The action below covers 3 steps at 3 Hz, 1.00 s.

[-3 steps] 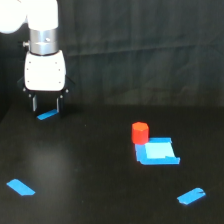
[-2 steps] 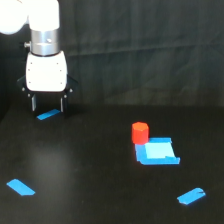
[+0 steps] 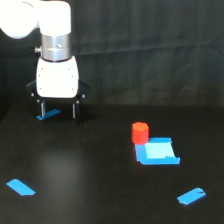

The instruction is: Pick up the red object from the table

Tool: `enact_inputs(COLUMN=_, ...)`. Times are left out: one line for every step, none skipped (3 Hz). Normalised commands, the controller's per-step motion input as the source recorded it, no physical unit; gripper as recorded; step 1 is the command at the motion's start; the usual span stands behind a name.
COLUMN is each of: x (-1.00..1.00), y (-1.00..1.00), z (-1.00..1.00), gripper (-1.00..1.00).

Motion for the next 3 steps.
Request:
enact_inputs(x=0.92, y=-0.52, z=-0.37, gripper=1.00)
enact_inputs(x=1.00, y=0.08, z=-0.24, gripper=0.92)
enact_inputs(x=0.88, y=0.14, z=-0.24, gripper=0.99)
